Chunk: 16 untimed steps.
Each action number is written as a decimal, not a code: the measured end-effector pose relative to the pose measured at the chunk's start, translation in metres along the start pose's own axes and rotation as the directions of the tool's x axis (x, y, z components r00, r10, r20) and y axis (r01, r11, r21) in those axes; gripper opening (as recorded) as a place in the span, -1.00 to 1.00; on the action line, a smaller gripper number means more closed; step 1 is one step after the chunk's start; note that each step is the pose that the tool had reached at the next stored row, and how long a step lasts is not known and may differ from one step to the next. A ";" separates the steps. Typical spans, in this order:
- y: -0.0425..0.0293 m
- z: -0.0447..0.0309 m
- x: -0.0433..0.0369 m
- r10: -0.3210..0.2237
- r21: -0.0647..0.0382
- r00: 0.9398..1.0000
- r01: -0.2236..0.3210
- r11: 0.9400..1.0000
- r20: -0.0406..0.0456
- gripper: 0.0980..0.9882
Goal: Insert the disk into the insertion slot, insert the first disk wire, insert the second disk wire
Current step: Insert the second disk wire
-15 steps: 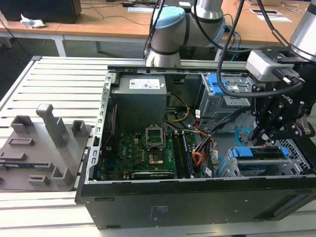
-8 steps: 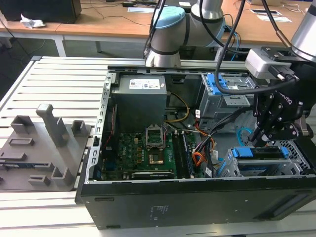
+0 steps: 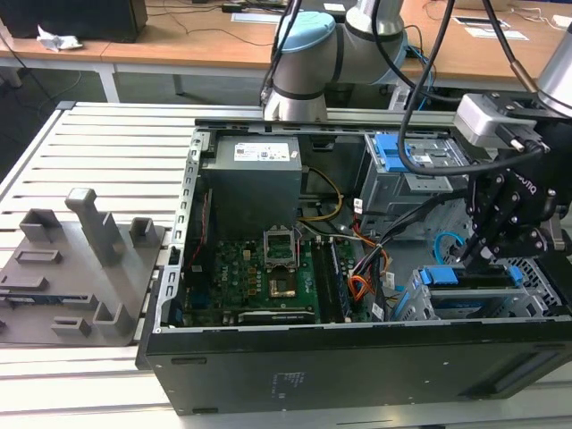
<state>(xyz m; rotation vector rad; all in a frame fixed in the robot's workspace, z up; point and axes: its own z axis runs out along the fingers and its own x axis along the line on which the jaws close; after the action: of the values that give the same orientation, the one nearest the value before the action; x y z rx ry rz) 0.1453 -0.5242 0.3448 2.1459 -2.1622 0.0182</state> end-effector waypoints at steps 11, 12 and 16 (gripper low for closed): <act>-0.0014 0.0054 0.0023 0.014 -0.001 1.000 -0.014 1.000 0.008 -0.85; -0.0014 0.0055 0.0027 0.014 -0.001 1.000 -0.014 1.000 0.008 -0.85; -0.0014 0.0056 0.0046 0.015 -0.002 1.000 -0.015 1.000 0.008 -0.85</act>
<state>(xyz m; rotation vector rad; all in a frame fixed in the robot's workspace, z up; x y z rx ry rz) 0.1464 -0.5293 0.3394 2.1327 -2.1816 0.0095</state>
